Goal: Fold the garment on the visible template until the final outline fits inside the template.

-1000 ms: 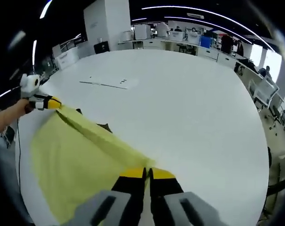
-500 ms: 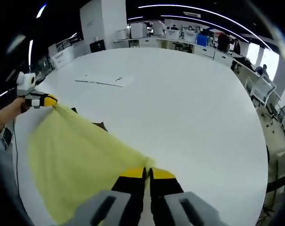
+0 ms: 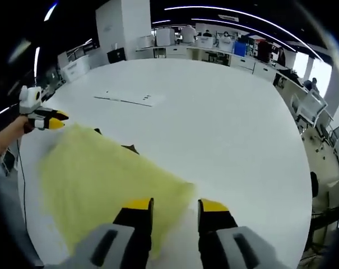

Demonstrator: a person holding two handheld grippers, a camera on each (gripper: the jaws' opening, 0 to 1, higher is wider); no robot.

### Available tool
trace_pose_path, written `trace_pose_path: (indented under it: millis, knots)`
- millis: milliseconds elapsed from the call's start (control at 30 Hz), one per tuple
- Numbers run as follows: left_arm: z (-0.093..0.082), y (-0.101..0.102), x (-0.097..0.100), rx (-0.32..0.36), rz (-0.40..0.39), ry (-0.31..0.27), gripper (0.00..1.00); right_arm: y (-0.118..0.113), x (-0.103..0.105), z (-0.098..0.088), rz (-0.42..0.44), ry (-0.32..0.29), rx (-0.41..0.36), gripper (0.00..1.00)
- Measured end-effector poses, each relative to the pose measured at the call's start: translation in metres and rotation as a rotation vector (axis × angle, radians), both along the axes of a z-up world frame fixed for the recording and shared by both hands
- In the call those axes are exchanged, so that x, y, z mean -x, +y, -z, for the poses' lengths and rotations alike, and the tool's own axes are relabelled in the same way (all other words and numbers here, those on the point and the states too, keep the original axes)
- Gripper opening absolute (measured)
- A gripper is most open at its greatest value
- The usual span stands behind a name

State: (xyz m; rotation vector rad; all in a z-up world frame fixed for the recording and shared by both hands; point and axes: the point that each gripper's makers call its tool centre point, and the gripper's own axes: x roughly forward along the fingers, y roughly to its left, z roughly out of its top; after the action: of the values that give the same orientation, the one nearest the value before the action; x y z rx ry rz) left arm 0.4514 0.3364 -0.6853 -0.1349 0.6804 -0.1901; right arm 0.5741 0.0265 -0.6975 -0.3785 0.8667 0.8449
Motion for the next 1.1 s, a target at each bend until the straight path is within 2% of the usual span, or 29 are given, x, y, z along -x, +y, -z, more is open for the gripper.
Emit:
trace_pose_path:
  millis: [133,267,433,733,1100]
  knots:
    - [-0.004,-0.004,0.016,-0.026,0.037,0.006,0.42,-0.001,0.018,-0.01,-0.034,0.009,0.004,0.4]
    - [-0.01,-0.011,0.035,-0.023,0.064,0.004,0.51,-0.005,0.038,-0.019,-0.069,0.015,0.022,0.5]
    - [-0.015,-0.022,0.058,-0.041,0.111,-0.008,0.59,-0.007,0.062,-0.026,-0.093,0.019,0.015,0.52]
    - [-0.01,-0.043,0.102,-0.049,0.172,0.005,0.61,-0.014,0.099,-0.029,-0.126,0.026,0.004,0.52]
    - [-0.004,-0.049,0.124,-0.042,0.156,-0.008,0.59,-0.033,0.133,-0.016,-0.123,0.04,0.017,0.46]
